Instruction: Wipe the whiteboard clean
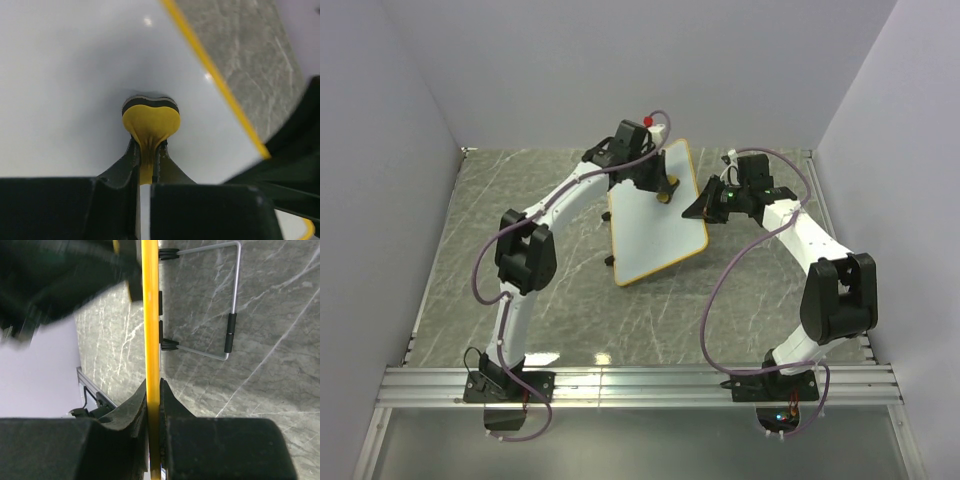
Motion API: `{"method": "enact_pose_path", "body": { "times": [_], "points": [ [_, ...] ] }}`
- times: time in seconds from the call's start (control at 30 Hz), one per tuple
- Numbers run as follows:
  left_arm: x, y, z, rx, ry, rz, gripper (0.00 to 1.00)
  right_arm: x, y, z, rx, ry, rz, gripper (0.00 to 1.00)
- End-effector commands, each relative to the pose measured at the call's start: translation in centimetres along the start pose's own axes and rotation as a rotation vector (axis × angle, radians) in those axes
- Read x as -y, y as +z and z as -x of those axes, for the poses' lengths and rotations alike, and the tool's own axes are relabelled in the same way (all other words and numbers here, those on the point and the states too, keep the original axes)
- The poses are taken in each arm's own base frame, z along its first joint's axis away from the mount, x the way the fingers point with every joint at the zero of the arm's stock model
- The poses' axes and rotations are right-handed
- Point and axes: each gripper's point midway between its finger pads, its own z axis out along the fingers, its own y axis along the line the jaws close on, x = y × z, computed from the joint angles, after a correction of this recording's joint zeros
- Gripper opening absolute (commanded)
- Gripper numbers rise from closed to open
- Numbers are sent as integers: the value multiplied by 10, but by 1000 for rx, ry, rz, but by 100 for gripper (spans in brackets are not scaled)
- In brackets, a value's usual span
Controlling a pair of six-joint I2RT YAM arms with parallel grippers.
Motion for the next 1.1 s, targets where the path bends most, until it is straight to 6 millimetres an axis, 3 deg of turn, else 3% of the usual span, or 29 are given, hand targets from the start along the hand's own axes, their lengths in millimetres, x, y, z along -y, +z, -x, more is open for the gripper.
{"method": "enact_pose_path", "body": {
  "times": [0.0,0.2,0.33,0.37,0.4,0.43,0.47,0.53,0.57,0.67,0.83,0.97,1.07],
  "points": [
    [67,-4,-19,-55,85,-144,0,17,8,-58,-197,-20,-67,0],
    [52,0,-18,-51,47,-62,0,16,7,-57,-190,-21,-66,0],
    [9,-8,-15,-19,-64,35,0,16,6,-58,-185,-20,-64,0],
    [-9,-6,-30,-54,-115,60,0,15,5,-58,-183,-16,-61,0],
    [-34,-11,-32,-56,-185,88,0,14,5,-58,-182,-16,-60,0],
    [-46,-14,-38,-71,-216,102,0,15,6,-58,-180,-13,-57,0],
    [-60,-14,-60,-115,-240,122,0,14,5,-59,-181,-10,-52,0],
    [-68,-24,-70,-121,-233,142,0,14,6,-59,-179,-5,-49,0],
    [-67,-24,-91,-160,-228,117,0,13,6,-59,-181,-4,-45,0],
    [-43,-35,-122,-206,-208,33,0,13,7,-58,-179,-1,-42,0],
    [22,-53,-166,-275,-100,-110,0,11,9,-56,-186,-3,-37,0],
    [72,-65,-160,-225,-85,-238,0,12,12,-55,-200,-7,-38,0],
    [86,-67,-148,-190,-96,-260,0,12,14,-53,-206,-7,-38,0]
  ]
}}
